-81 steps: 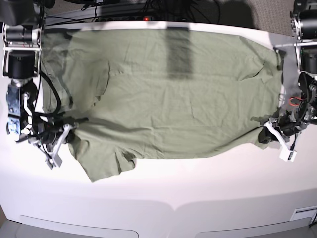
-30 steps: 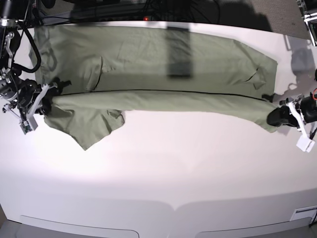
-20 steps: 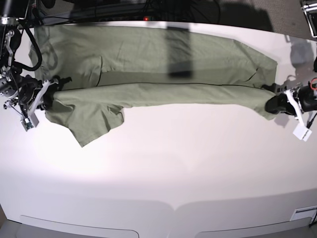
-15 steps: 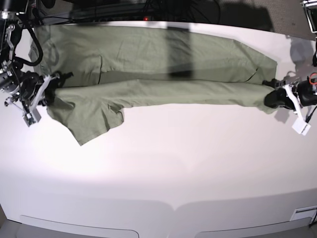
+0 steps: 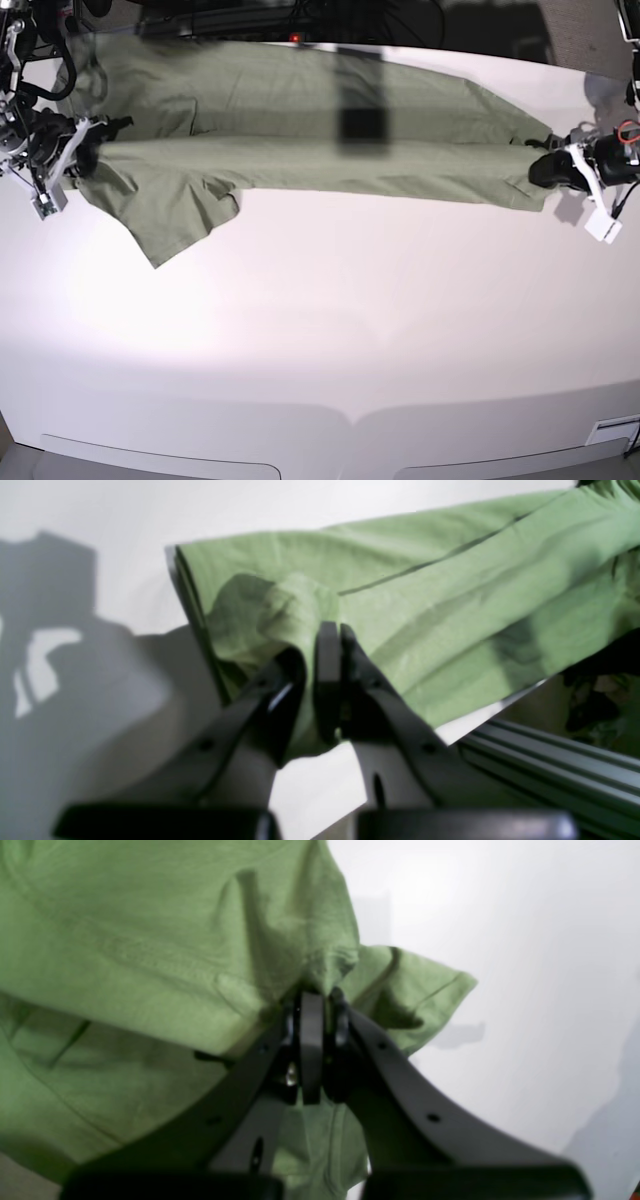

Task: Fold the T-shirt properly
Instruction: 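Lay the hem over the collar edge, folding the shirt in half, then release and regrasp the folded edge with both grippers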

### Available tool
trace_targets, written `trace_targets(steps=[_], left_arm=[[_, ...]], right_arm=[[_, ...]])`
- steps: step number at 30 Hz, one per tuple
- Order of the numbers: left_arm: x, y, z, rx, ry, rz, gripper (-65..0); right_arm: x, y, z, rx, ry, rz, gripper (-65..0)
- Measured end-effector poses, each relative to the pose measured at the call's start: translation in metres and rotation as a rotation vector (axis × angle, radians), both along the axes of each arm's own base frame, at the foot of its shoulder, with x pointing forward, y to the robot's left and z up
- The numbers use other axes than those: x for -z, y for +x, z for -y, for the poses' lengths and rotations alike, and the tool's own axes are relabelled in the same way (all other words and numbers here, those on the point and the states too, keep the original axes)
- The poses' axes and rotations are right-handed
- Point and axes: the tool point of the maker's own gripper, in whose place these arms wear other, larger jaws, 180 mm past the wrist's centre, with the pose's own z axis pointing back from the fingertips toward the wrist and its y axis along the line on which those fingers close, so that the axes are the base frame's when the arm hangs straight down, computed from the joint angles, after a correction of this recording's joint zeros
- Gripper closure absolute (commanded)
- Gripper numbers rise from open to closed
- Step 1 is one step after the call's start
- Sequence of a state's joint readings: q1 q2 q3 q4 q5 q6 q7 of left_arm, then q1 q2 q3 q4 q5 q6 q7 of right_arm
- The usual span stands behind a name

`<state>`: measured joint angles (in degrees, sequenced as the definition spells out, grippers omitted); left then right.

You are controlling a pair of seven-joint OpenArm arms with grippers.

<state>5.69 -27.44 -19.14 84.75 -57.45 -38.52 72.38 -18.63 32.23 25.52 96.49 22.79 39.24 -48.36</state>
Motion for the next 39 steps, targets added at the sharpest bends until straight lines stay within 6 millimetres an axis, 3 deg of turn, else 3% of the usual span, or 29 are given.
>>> trace_targets(steps=[13,14,16,19,22,28,31,35,37,39], left_arm=[[-0.003,0.005,0.0,-0.013,-0.01,0.027,0.0],[-0.003,0.005,0.0,-0.013,-0.006,0.026,0.0],[0.0,0.005,-0.005,-0.016,0.026,0.024,-1.7],[0.005,0.004,-0.011,-0.02,0.068,0.014,-14.2],[0.007,0.005,-0.014,-0.023,0.09,0.017,-19.6],[0.005,0.009,-0.016,-0.036,0.099,0.041,-19.6],[0.014,0.008,-0.029,-0.034,0.193,0.029,-19.6],[0.026,0.001,-0.052,-0.034,0.341,-0.016,-19.6],[0.023,0.011,-0.059,-0.103,0.351,0.02,-19.6],[0.016,0.022,-0.059,-0.148,0.331,0.078,-19.6]], right_arm=[[0.01,-0.016,0.001,0.016,-0.008,-0.079,0.0],[0.011,-0.017,0.002,0.017,-0.01,-0.087,-1.8],[0.012,-0.018,0.002,0.019,-0.01,-0.091,-14.4],[0.016,-0.023,0.006,0.032,-0.017,-0.118,-29.9],[0.018,-0.027,0.008,0.039,-0.026,-0.142,-39.3],[0.021,-0.034,0.011,0.047,-0.038,-0.182,-40.3],[0.02,-0.033,0.015,0.081,-0.044,-0.177,-40.3],[0.016,-0.038,0.045,0.18,-0.187,-0.183,-40.3],[0.01,-0.03,0.055,0.234,-0.221,-0.125,-40.3],[0.004,-0.017,0.053,0.248,-0.191,-0.051,-40.3]])
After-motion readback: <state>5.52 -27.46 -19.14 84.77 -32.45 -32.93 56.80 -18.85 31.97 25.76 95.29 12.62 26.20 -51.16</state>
